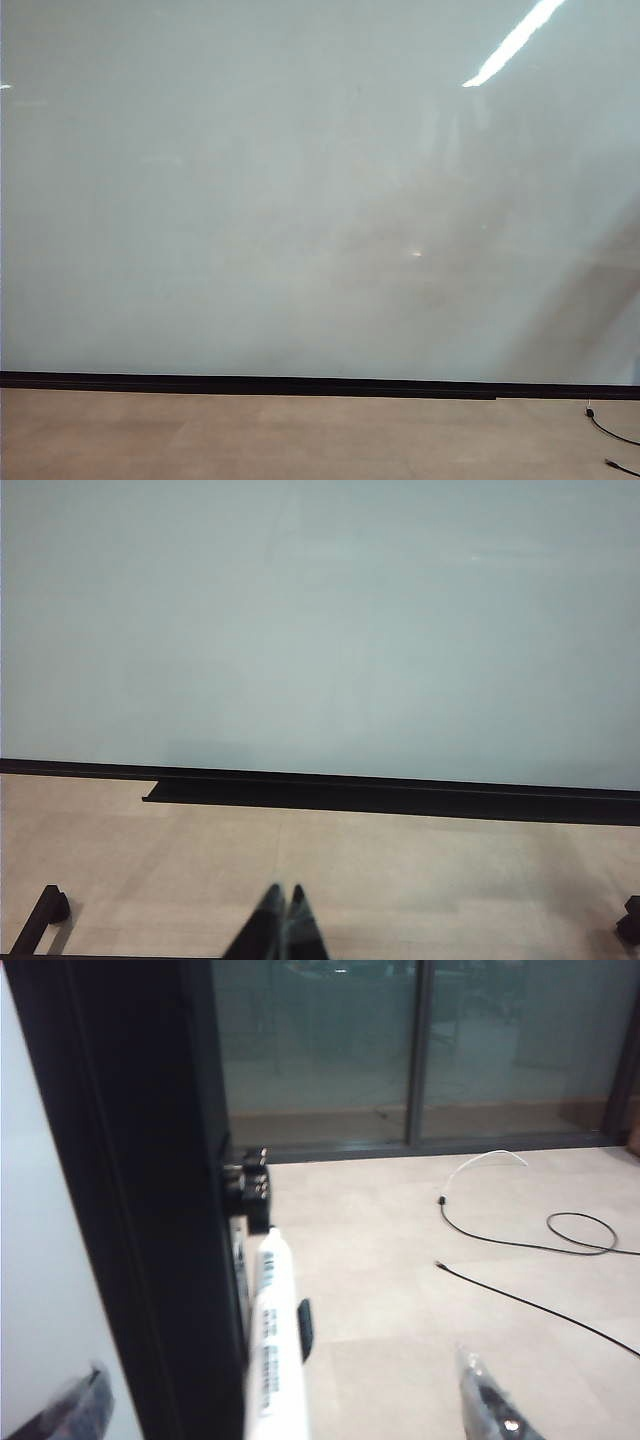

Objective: Pick up the pen on the shelf to the right of the whiteboard and write the letter A.

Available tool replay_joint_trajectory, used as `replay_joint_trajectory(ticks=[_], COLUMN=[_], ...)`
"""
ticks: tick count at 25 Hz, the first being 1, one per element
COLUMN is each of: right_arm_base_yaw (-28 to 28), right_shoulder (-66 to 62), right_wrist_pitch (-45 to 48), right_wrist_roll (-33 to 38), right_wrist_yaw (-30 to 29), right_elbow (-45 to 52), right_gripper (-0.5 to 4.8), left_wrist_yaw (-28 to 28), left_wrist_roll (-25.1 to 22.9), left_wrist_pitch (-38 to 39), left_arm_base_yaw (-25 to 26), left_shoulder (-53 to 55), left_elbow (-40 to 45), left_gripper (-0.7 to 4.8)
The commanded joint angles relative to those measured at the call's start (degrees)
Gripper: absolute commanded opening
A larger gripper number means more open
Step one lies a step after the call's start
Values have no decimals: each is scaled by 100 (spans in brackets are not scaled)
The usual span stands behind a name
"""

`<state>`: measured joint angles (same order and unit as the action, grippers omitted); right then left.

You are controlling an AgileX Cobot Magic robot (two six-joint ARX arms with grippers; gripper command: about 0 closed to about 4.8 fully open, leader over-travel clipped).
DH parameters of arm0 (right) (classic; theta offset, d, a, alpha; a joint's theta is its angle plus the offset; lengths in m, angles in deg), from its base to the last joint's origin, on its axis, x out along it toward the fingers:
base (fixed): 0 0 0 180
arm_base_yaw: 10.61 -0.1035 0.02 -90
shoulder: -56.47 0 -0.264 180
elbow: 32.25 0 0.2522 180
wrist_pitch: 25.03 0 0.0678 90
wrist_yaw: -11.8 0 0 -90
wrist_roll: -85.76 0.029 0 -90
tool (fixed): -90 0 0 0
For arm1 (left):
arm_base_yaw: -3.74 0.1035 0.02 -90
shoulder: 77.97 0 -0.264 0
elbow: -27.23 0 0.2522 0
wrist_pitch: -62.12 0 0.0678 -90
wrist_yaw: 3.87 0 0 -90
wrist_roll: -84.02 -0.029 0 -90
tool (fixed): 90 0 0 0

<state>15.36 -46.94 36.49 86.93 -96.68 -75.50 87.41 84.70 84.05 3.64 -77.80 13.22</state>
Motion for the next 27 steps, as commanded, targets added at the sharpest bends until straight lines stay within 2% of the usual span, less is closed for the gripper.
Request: replay_joint_trajectory(ticks=[1, 7, 14, 17, 23, 26, 27], right_arm_base_yaw=[57, 173, 588, 654, 599, 540, 527], right_shoulder=[-356, -605, -758, -807, -872, -879, -909], right_wrist_pitch=[549, 555, 557, 562, 560, 560, 557], right_wrist_roll=[107, 190, 761, 1012, 1040, 949, 870], right_wrist_yaw=[-122, -553, -1631, -1775, -1950, -1965, -1963], right_elbow=[-28, -195, -516, -623, -625, -632, -651], right_gripper=[461, 461, 461, 461, 457, 447, 425], left_wrist_yaw=[2, 0, 0, 0, 2, 0, 2], left_wrist_roll=[-22, -22, -24, -24, -22, -24, -24], left_wrist_pitch=[-48, -48, -48, -48, -48, -48, -48], left_arm_base_yaw=[-2, -2, -2, 0, 0, 0, 0], left_shoulder=[2, 2, 2, 2, 2, 2, 2], left_elbow=[-13, -13, -13, -13, -13, -13, -13], left_gripper=[-5, -5, -4, -5, -5, -5, -5])
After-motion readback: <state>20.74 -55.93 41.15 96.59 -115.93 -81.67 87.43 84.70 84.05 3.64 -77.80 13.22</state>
